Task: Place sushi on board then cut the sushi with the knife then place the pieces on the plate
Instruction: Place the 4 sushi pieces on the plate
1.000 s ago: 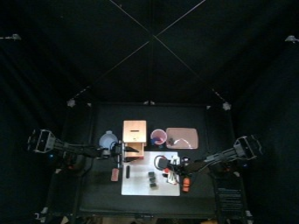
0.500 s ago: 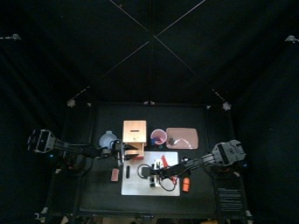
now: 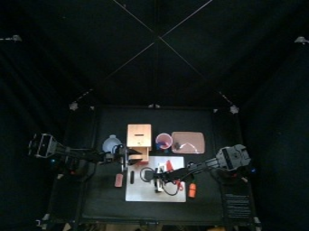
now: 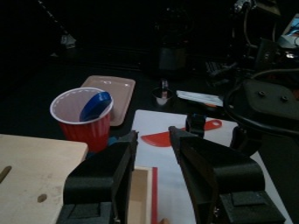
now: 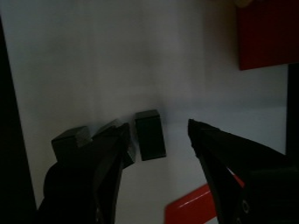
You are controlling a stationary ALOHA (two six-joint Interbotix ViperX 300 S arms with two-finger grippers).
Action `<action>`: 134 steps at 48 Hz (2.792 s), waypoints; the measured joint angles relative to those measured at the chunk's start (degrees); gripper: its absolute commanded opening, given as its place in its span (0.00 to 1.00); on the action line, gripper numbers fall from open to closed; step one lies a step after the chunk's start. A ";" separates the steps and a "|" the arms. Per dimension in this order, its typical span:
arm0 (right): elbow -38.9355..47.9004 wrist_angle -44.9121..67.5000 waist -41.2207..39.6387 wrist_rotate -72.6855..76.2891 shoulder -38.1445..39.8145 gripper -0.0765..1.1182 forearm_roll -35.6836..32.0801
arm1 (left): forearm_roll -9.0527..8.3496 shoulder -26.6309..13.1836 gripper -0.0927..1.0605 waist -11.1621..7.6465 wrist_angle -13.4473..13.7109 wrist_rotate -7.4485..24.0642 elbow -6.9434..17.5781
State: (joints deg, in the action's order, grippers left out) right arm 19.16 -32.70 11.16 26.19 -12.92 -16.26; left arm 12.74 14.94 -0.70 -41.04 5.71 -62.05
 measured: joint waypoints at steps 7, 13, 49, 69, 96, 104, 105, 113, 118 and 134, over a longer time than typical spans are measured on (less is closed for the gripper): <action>-0.09 0.09 -0.09 0.00 -0.97 0.80 0.18 | 0.53 -0.09 0.74 0.00 0.00 -0.09 0.00; -0.62 0.09 -0.26 0.00 -1.49 0.78 0.44 | 0.62 -0.09 0.74 0.00 0.00 -0.09 -0.09; 6.06 -3.69 -5.10 1.14 4.31 0.59 1.67 | 0.97 0.00 0.74 0.00 0.00 -0.09 -0.70; 25.93 -7.38 -17.84 9.14 31.64 0.59 0.88 | 1.05 -0.09 0.74 0.62 -0.09 0.09 -0.88; 31.64 4.75 -38.94 20.92 26.19 0.61 5.45 | 0.18 0.00 0.74 2.02 0.00 0.18 -0.97; 30.50 5.19 -38.94 20.48 21.18 0.63 5.89 | -1.23 0.09 0.74 2.02 0.00 0.18 -0.97; 30.23 5.19 -38.94 20.39 20.92 0.64 5.89 | -1.32 0.09 0.74 2.02 0.00 0.18 -0.97; 27.77 5.27 -38.94 20.04 20.39 0.73 5.54 | -2.99 0.00 0.74 2.02 0.00 0.26 -0.97; 26.37 5.01 -39.02 19.95 20.39 0.78 4.83 | -3.87 0.09 0.74 1.93 0.00 0.26 -0.97; 25.14 0.88 -39.11 20.13 20.57 0.80 3.78 | -4.31 0.18 0.74 1.85 0.00 0.18 -1.05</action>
State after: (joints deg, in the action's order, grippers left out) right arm 44.30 -31.82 -27.95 46.32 7.65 -12.48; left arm 8.44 15.12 1.14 -41.04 5.89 -63.11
